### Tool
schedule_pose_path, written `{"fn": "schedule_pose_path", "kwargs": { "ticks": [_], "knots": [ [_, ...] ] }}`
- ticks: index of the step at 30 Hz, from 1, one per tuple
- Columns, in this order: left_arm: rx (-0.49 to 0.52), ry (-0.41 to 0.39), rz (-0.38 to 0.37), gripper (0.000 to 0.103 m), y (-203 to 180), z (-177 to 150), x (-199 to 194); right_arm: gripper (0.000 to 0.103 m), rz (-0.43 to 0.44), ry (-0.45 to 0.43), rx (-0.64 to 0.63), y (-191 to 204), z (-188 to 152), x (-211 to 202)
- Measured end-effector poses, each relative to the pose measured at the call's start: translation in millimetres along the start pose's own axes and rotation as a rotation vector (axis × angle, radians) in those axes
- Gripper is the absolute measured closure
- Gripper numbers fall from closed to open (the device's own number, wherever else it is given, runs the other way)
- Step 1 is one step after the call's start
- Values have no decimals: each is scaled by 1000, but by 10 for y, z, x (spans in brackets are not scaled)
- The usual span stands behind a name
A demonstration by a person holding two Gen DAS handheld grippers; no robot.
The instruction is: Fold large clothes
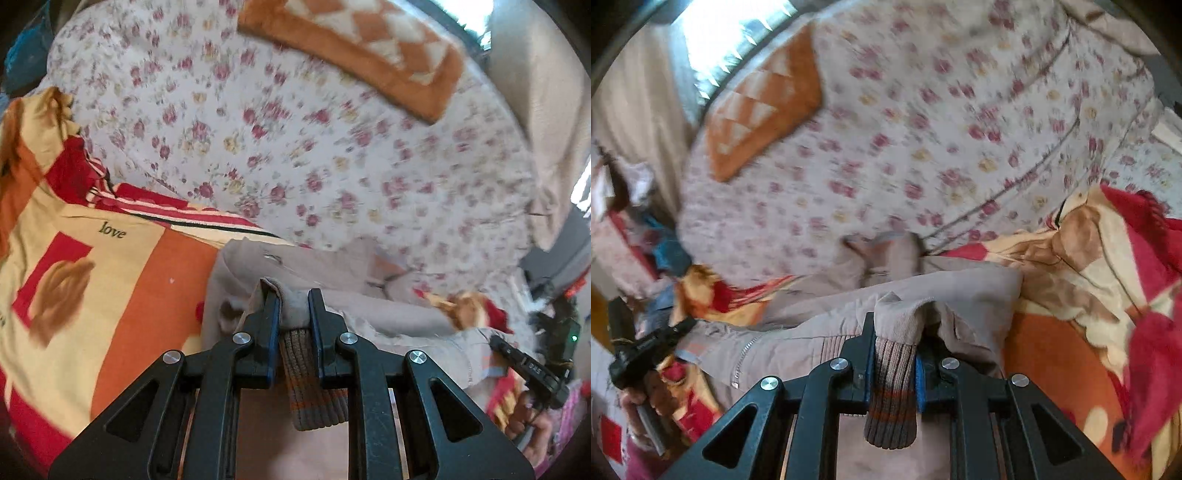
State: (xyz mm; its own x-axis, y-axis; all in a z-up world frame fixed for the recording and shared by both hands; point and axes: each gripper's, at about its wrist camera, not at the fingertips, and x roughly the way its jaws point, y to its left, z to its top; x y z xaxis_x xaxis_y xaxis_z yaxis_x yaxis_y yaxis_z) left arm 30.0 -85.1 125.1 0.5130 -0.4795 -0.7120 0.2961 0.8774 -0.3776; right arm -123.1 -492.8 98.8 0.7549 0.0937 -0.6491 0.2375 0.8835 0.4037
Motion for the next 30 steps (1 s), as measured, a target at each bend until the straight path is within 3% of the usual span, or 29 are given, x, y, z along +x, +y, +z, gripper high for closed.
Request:
{"fn": "schedule_pose_path", "kwargs": {
  "ticks": [3, 5, 6, 7, 8, 9, 11, 12, 15, 18, 20, 22, 24, 26, 28, 30],
  "knots": [
    [-24, 36, 42, 89, 67, 116, 445, 88, -6, 29, 73, -247, 115, 416],
    [-38, 61, 31, 87, 119, 174, 680, 87, 0, 54, 134, -405, 158, 632],
    [-44, 72, 24, 84, 137, 187, 742, 84, -2, 74, 149, -447, 180, 708],
    [-49, 91, 14, 81, 160, 216, 797, 68, -13, 88, 160, -478, 193, 740],
    [-57, 113, -1, 71, 186, 245, 812, 56, -23, 66, 172, -512, 198, 686],
    [-63, 118, -14, 51, 194, 261, 776, 53, -23, 32, 173, -521, 205, 584],
    [-68, 77, -37, 30, 252, 293, 554, 48, -28, -7, 150, -495, 206, 359],
    [-69, 55, -36, 27, 277, 297, 451, 47, -35, -12, 129, -456, 195, 277],
    [-65, 59, 0, 24, 359, 156, 147, 47, -11, 15, 11, -203, 72, 130],
    [-70, 94, 33, 24, 429, -127, 72, 47, 29, 100, -93, 74, -74, 323],
    [-69, 134, 86, 24, 476, -319, 144, 36, -52, 219, -152, 185, -170, 751],
    [-56, 177, 146, 24, 519, -458, 275, 37, -153, 288, -135, 185, -198, 1033],
    [-24, 197, 186, 24, 541, -539, 377, 37, -138, 231, -115, 285, -139, 973],
    [-13, 196, 204, 24, 565, -556, 437, 36, -36, 178, -84, 461, -85, 870],
    [-30, 200, 198, 24, 568, -525, 501, 34, -2, 192, -99, 629, -75, 934],
    [-49, 200, 180, 24, 552, -483, 541, 33, -27, 244, -140, 801, -105, 1183]
  ]
}}
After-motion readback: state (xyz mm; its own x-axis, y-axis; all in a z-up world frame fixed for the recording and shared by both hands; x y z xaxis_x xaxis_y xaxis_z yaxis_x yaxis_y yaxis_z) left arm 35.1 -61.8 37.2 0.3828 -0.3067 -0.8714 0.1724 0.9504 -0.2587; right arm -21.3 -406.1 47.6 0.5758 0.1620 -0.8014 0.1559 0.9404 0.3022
